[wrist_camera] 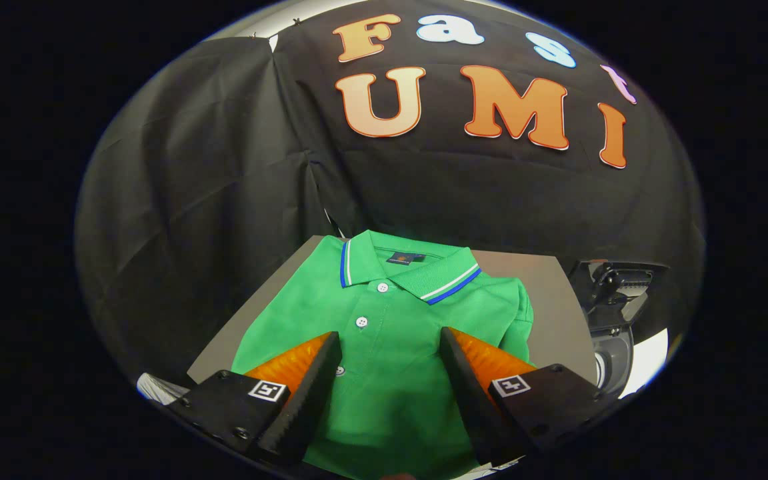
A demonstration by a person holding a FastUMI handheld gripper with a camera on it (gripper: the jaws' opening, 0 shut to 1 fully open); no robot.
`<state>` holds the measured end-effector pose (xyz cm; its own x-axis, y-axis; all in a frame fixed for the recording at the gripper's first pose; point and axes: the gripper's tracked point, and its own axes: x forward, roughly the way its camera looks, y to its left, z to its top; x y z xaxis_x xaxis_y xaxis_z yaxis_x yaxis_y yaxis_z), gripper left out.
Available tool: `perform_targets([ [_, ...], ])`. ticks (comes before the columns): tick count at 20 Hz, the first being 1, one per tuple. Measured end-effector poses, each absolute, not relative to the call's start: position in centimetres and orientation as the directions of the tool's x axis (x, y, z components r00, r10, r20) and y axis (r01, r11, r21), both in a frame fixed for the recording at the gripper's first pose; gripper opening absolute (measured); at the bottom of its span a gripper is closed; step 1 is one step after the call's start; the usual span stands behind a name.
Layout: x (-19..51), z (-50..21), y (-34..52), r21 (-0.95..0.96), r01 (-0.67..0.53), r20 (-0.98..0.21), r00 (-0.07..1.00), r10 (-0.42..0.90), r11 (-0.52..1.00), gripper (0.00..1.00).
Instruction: Put the clothes into the washing machine and then close the washing machine lid.
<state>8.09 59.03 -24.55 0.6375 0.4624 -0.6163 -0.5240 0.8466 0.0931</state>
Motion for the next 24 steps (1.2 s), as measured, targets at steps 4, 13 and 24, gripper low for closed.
perform_targets([
  [4, 8.1, -25.5, 59.3, 0.117, -0.529, -0.624, 0.619, 0.477, 0.841, 0.96],
  [13, 7.9, -25.9, 59.8, 0.23, -0.581, -0.646, 0.509, 0.569, 0.781, 0.53],
  [24, 9.0, -21.2, 60.1, 0.357, -0.566, -0.364, 0.648, 0.669, 0.743, 0.08],
])
